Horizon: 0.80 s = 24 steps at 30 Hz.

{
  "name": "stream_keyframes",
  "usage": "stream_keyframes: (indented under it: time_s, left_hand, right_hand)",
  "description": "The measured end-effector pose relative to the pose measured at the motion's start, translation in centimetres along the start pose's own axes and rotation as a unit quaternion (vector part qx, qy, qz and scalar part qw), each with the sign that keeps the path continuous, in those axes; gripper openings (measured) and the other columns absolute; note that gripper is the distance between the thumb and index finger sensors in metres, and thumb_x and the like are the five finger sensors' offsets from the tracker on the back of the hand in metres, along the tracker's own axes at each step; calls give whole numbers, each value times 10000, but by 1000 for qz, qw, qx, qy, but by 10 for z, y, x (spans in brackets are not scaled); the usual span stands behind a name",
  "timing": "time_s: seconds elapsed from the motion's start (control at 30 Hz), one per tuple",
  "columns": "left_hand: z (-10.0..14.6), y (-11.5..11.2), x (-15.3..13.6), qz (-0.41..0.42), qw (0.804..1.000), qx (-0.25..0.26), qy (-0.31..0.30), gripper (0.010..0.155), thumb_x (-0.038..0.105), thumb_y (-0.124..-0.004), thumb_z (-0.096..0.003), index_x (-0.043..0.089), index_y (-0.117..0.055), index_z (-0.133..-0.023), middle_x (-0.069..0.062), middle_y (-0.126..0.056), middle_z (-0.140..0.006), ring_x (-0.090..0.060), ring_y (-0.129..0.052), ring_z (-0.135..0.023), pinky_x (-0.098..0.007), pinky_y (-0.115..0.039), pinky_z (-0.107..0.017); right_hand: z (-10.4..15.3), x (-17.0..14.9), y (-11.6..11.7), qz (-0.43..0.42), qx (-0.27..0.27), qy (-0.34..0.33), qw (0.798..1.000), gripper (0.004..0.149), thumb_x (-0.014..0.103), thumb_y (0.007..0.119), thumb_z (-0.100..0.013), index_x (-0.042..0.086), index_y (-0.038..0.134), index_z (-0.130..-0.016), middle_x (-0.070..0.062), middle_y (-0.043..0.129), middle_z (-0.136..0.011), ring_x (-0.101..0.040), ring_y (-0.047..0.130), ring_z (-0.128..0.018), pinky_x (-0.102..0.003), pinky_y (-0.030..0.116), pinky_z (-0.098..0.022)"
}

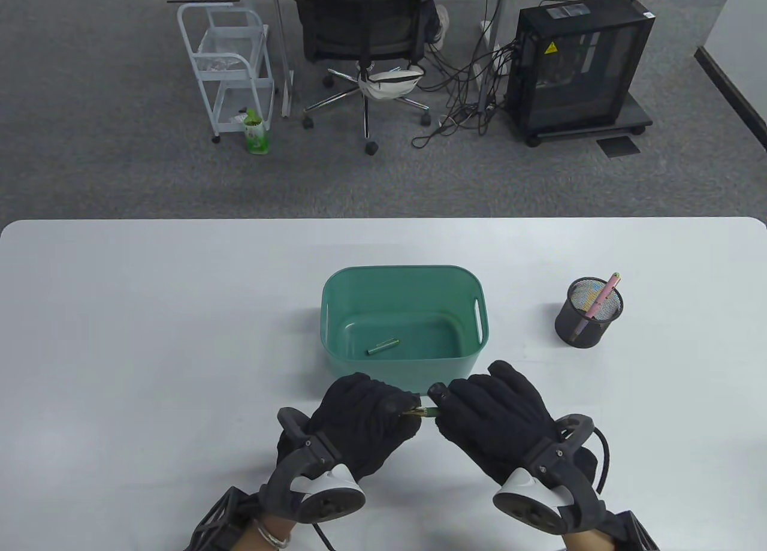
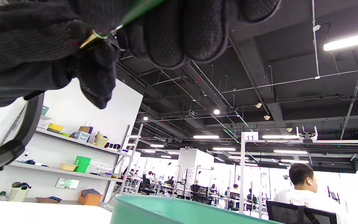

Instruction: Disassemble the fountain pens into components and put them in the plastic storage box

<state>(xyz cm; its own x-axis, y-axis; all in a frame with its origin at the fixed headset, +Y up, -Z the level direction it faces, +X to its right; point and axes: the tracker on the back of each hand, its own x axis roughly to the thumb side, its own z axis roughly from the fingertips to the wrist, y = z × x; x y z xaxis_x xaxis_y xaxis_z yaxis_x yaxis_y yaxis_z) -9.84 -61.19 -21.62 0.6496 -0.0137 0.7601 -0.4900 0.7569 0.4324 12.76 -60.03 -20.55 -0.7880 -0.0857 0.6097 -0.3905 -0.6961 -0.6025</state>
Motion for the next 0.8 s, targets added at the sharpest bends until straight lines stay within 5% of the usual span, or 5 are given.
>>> stream_keyframes:
  time_s: [0.8]
  left_hand:
    - [0, -2, -3, 33, 999, 1, -21, 432, 386, -533, -682, 84, -792, -852, 47, -910, -631, -125, -928, -547, -440, -727, -621]
  right_hand:
    - [1, 5, 1, -19, -12, -16, 1000, 443, 445, 673, -545, 261, 864, -900, 52, 887, -814, -125, 868, -738, -460, 617, -756]
